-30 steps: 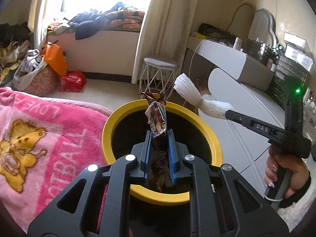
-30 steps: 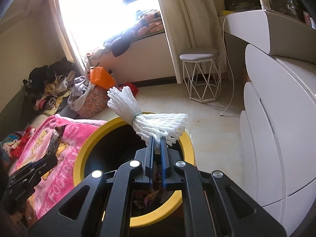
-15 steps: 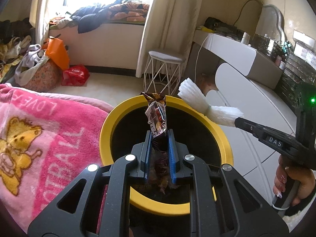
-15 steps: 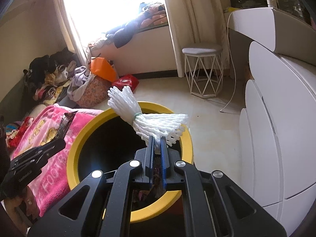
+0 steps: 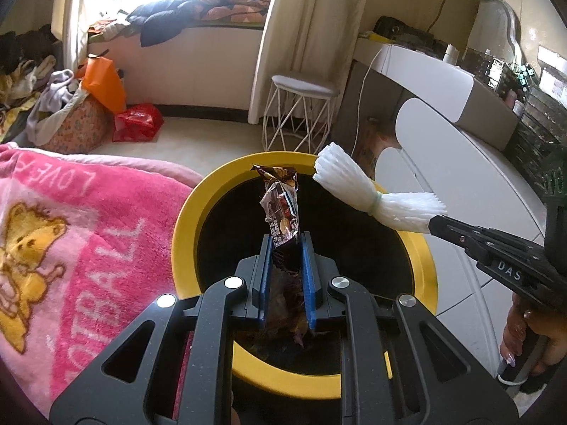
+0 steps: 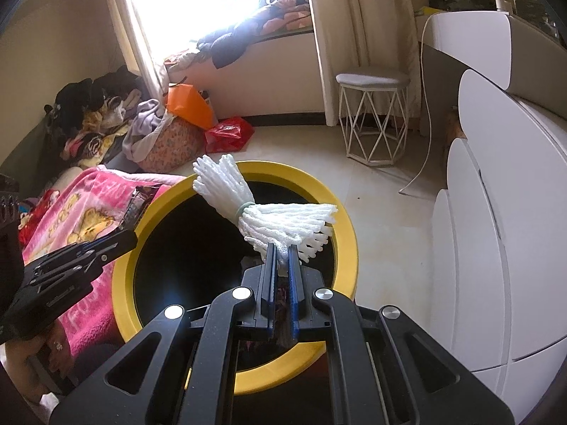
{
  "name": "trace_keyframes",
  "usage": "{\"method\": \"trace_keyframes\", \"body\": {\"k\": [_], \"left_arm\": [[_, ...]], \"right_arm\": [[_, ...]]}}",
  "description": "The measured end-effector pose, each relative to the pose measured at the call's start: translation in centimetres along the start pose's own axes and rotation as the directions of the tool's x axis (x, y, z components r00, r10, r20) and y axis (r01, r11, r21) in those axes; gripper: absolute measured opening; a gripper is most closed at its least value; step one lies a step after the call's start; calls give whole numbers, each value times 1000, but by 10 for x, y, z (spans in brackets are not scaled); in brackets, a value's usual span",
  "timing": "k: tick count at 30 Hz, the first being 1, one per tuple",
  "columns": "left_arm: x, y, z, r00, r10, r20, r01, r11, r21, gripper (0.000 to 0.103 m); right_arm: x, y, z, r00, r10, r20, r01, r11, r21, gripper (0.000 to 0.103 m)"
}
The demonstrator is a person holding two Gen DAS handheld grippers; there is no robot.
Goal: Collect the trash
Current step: 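Carry the white bundle and wrapper over the yellow bin with both tools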
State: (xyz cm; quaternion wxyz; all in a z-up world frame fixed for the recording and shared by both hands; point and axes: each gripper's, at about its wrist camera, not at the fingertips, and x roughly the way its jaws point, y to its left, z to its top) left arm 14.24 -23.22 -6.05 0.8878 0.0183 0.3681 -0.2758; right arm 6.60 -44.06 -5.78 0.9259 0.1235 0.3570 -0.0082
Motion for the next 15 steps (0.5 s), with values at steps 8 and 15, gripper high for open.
{"method": "trace_keyframes", "body": {"k": [8, 15], "left_arm": [[12, -3, 4, 1000, 0, -24, 0, 1000, 6, 11], [20, -2, 6, 999, -5, -46, 6, 1000, 2, 11]], "right_arm": [[4, 2, 0, 1000, -13, -17, 12, 1000, -27, 6], [6, -2, -1, 1000, -12, -17, 12, 1000, -14, 7]]}}
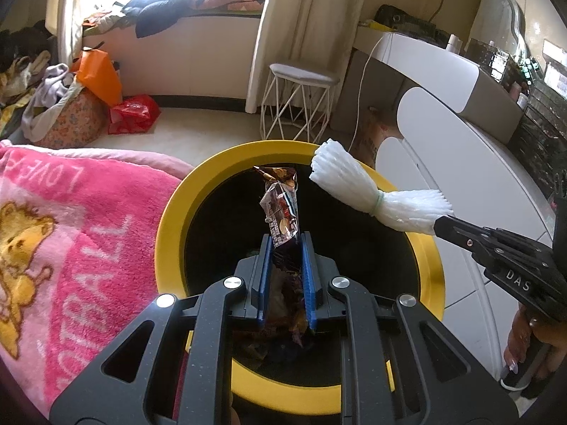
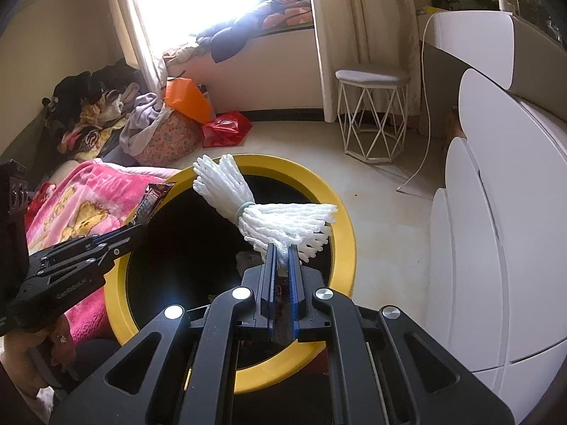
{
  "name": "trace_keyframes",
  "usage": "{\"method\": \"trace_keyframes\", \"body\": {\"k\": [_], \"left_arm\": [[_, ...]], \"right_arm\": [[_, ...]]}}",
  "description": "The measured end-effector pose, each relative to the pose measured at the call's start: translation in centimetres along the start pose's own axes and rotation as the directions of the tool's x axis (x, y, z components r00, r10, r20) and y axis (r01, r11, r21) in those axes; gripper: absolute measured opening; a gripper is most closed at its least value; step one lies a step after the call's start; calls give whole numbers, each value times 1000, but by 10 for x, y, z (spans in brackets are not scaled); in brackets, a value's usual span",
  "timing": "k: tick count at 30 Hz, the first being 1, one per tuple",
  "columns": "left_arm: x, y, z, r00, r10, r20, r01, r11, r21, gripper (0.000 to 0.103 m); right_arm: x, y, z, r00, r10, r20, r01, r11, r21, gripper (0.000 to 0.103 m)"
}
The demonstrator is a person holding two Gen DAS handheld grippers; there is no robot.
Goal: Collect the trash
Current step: 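Carry the white bundle and wrapper over the yellow bin with both tools, then open both tools to drop the bundle and wrapper into the bin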
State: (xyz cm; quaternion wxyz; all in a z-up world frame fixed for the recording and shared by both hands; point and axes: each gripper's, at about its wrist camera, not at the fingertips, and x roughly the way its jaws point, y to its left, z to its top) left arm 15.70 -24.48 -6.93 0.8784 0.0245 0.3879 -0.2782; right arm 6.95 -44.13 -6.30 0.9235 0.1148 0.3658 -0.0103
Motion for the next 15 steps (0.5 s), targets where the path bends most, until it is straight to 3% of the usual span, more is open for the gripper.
{"method": "trace_keyframes", "body": {"k": [15], "left_arm": [[2, 3, 4, 1000, 1, -10, -1, 1000, -16, 12]], "right_arm": [[0, 8, -1, 1000, 3, -8, -3, 1000, -21, 9]]}}
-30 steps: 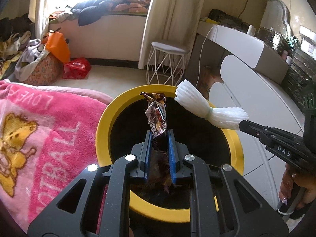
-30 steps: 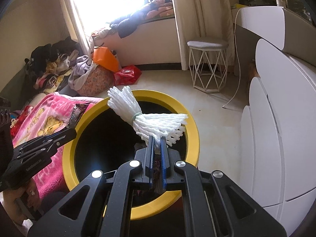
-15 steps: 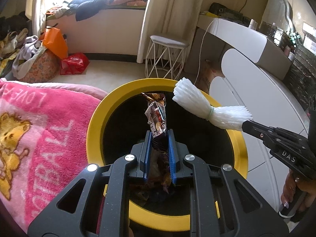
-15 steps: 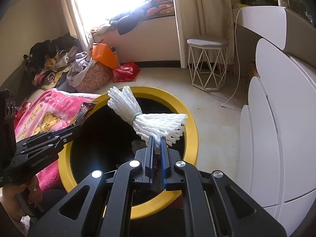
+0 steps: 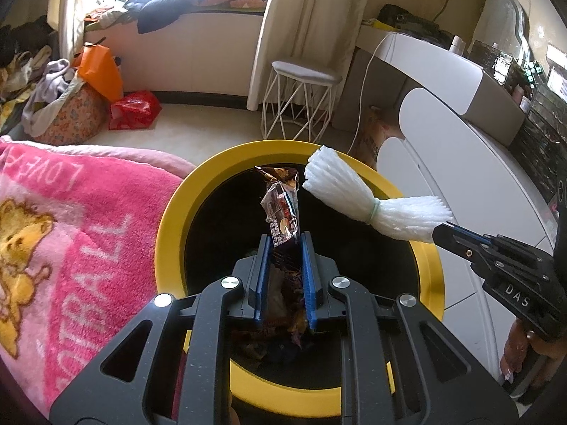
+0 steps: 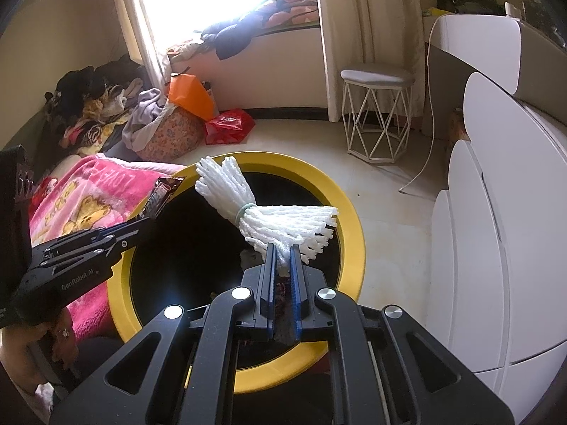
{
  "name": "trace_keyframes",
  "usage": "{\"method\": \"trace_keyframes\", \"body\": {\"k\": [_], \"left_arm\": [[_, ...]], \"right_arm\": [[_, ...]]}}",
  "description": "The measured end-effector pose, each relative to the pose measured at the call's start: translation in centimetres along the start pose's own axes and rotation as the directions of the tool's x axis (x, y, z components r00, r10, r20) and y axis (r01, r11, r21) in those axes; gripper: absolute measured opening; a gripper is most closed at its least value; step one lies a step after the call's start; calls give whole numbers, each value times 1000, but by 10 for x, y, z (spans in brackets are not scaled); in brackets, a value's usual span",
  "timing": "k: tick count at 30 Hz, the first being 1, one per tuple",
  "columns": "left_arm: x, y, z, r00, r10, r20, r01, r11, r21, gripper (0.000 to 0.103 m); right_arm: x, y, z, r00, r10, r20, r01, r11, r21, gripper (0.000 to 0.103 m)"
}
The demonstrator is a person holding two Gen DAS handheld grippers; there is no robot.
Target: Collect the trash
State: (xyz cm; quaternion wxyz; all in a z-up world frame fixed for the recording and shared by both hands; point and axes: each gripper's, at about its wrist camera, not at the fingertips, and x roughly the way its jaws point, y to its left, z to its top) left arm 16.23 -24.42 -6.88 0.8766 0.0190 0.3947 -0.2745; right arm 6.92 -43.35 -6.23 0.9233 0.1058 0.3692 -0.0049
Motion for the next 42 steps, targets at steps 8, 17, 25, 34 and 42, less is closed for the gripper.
{"method": "trace_keyframes", "body": {"k": [8, 17, 25, 34, 42], "left_arm": [[-4, 3, -2, 1000, 8, 3, -8, 1000, -8, 28], [-15, 7, -1, 1000, 17, 17, -17, 1000, -17, 53], [-29, 14, -2, 999, 34, 33, -33, 999, -31, 72], [-51, 29, -7, 997, 61, 53, -57, 996, -66, 90], [-77, 43, -14, 993, 93, 76, -86, 992, -95, 92]], "right_arm": [[0, -1, 2, 1000, -3, -5, 3, 1000, -6, 10], [-2, -3, 2, 1000, -11, -5, 11, 1000, -2, 23], [-8, 0, 3, 1000, -19, 10, 19, 1000, -5, 39], [-24, 6, 4, 998, -39, 56, 39, 999, 1, 70], [-35, 23, 3, 994, -41, 97, 43, 999, -26, 85]]}}
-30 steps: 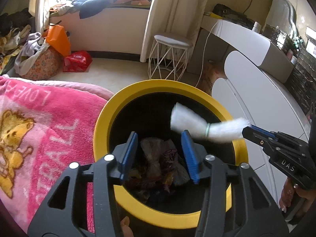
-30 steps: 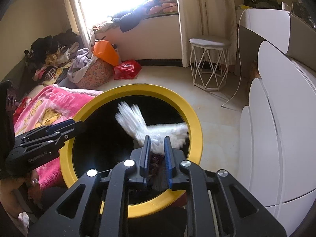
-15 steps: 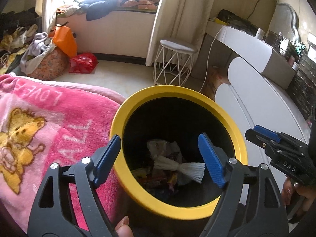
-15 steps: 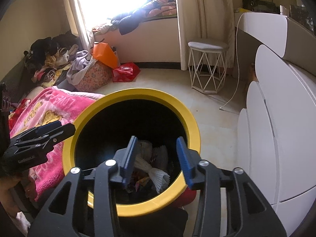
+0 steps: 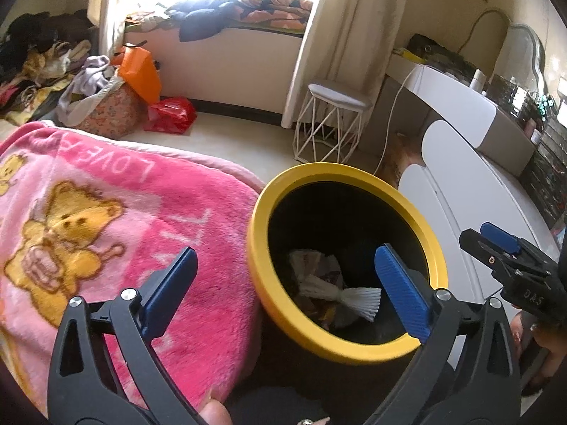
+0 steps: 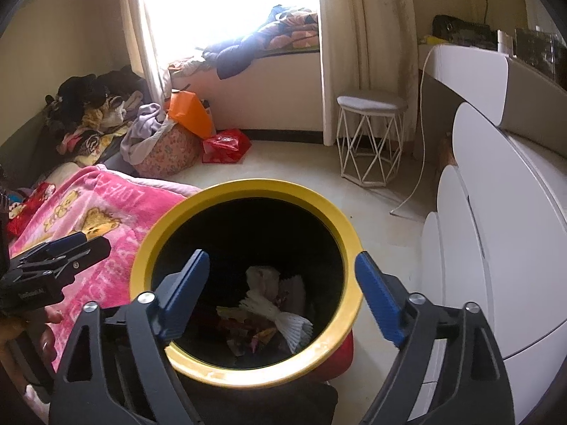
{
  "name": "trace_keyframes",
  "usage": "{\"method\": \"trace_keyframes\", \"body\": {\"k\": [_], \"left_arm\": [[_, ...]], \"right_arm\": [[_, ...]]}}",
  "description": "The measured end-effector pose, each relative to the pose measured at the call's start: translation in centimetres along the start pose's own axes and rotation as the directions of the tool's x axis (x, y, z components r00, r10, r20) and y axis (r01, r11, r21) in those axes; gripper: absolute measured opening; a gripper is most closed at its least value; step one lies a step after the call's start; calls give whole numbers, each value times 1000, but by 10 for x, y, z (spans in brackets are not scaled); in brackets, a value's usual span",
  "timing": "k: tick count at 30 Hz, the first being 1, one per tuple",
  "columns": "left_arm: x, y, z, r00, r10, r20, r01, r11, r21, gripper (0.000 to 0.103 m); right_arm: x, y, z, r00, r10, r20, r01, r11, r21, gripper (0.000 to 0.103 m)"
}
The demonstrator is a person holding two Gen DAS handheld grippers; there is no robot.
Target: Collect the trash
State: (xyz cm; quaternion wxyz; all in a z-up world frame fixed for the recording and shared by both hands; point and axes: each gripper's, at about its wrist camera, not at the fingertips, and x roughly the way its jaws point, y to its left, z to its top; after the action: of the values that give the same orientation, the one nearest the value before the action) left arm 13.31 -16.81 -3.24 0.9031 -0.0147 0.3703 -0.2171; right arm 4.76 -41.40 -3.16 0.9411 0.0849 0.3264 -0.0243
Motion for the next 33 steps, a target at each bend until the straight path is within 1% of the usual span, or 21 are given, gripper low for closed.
{"method": "trace_keyframes", "body": {"k": [2, 4, 8, 12, 16, 19, 23, 27, 31, 32, 33], "left_arm": [[-6, 4, -1, 1000, 17, 5, -17, 1000, -3, 92], [-11, 7, -3, 999, 32, 9, -32, 999, -11, 92], [-23, 15, -6, 998, 66, 20, -65, 997, -27, 92], [-38, 26, -13, 993, 112, 40, -110, 993, -48, 92], [-56, 38, -21, 984, 164, 73, -158, 984, -75, 92], [-69, 42, -28, 975, 198, 101, -191, 979, -70, 92], [-86, 44, -38, 964, 221, 147, -214, 975, -61, 92], [-98, 50, -49, 951, 245, 187, -235, 969, -73, 92], [-110, 53, -61, 933, 271, 237, -259, 962, -84, 92], [-112, 54, -63, 929, 277, 246, -264, 961, -87, 92], [-115, 55, -66, 921, 289, 263, -273, 957, -95, 92]], "right_arm": [[-4, 6, 0, 1000, 7, 18, -7, 1000, -4, 86], [-7, 14, 0, 999, 24, 32, -24, 1000, -1, 92], [-13, 32, -1, 997, 63, 53, -63, 998, -1, 95], [-20, 52, -3, 994, 54, 91, -51, 998, -31, 96], [-26, 63, -8, 989, 62, 132, -62, 998, -8, 96], [-31, 73, -12, 984, 66, 165, -63, 998, -21, 96], [-38, 82, -17, 973, 88, 213, -82, 996, -35, 96], [-45, 88, -22, 961, 105, 256, -96, 994, -46, 96], [-56, 96, -32, 939, 112, 324, -94, 993, -72, 96], [-59, 99, -34, 931, 113, 347, -89, 993, -83, 97], [-62, 101, -37, 925, 114, 362, -86, 992, -92, 97]]}}
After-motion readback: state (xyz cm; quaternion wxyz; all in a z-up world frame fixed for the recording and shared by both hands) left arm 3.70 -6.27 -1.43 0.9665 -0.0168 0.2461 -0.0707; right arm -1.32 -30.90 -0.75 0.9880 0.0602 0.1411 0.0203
